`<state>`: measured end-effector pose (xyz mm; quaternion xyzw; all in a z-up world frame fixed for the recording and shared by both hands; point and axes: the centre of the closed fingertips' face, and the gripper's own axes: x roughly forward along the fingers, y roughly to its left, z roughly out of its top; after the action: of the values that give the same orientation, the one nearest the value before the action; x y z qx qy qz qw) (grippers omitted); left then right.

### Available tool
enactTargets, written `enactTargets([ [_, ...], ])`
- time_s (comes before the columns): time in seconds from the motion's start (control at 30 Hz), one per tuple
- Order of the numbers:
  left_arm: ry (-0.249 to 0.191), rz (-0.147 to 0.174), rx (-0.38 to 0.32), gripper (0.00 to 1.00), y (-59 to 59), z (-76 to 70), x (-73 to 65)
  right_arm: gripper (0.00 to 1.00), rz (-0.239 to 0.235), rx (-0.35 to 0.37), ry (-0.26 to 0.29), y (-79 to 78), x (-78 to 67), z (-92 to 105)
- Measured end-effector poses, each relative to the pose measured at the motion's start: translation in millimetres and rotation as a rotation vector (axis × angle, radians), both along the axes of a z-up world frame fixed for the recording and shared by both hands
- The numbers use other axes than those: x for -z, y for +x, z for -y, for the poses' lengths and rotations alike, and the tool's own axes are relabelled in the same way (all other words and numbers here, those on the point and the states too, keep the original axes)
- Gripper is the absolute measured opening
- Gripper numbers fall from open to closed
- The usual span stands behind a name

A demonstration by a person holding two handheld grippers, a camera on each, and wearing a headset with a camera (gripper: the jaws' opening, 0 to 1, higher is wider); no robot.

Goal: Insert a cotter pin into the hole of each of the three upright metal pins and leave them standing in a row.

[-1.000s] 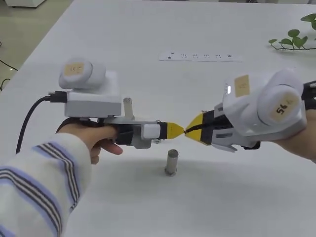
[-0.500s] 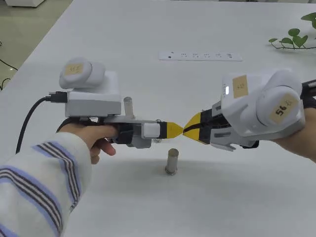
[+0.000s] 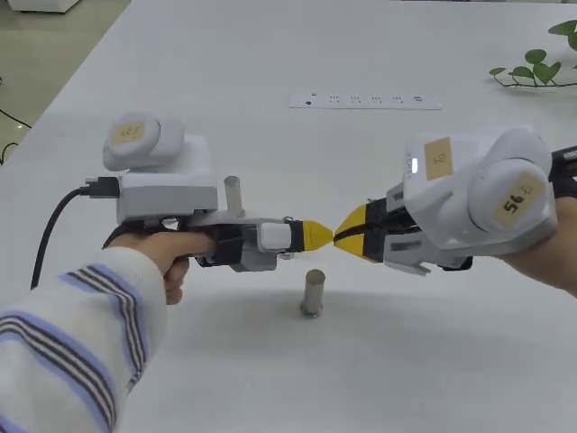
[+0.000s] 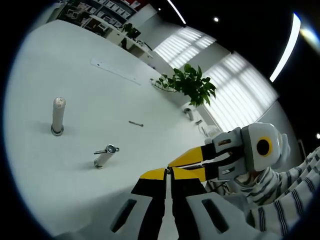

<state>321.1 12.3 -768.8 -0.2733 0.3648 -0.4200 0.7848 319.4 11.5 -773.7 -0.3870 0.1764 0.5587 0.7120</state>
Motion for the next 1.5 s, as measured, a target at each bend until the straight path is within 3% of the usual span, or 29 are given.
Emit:
enactTargets([
  [0.27,0.004,0.013,0.007,0.00,-0.7,-2.1,-1.0,0.05,-0.007,-0.012,0.010,-1.1,-0.9,-2.0],
  [0.4,0.023,0.018,0.008,0.00,-1.2,-5.6,2.0,0.19,0.002,-0.005,-0.002,1.6,0.0,0.5],
  [0.53,0.016,0.037,0.016,0.01,-2.7,-8.1,-1.4,0.20,-0.054,0.014,0.019,0.2,0.5,5.8],
  [0.63,0.023,0.106,0.041,0.01,-3.2,-8.5,-7.6,0.20,-0.155,0.031,0.064,-8.4,1.6,7.3],
  [0.7,0.012,0.137,0.069,0.01,-6.4,-7.4,-12.5,0.20,-0.189,0.037,0.087,-10.5,1.1,8.2],
  [0.77,0.016,0.187,0.107,0.01,-9.8,-6.6,-15.8,0.20,-0.224,0.046,0.112,-13.0,0.1,9.0],
  [0.8,0.016,0.196,0.120,0.01,-11.5,-5.7,-16.7,0.20,-0.235,0.048,0.123,-13.8,-0.6,8.9],
  [0.9,0.047,0.316,0.195,0.01,-19.4,-1.6,-22.3,0.19,-0.260,0.045,0.142,-16.5,-1.4,9.9],
  [1.03,0.061,0.386,0.242,0.01,-25.4,2.4,-26.7,0.16,-0.294,0.035,0.162,-21.7,-1.7,8.8],
  [1.1,0.081,0.400,0.256,0.01,-26.3,2.7,-25.6,0.15,-0.307,0.038,0.169,-23.5,-1.9,8.1],
  [1.17,0.110,0.451,0.296,0.01,-28.6,3.3,-24.6,0.13,-0.322,0.028,0.175,-26.6,-2.2,7.3],
  [1.2,0.118,0.465,0.309,0.01,-29.7,3.7,-24.4,0.12,-0.325,0.026,0.178,-27.3,-2.4,7.1],
  [1.5,0.124,0.476,0.342,0.01,-33.4,5.9,-25.3,0.07,-0.350,-0.001,0.177,-36.0,1.6,5.4],
])
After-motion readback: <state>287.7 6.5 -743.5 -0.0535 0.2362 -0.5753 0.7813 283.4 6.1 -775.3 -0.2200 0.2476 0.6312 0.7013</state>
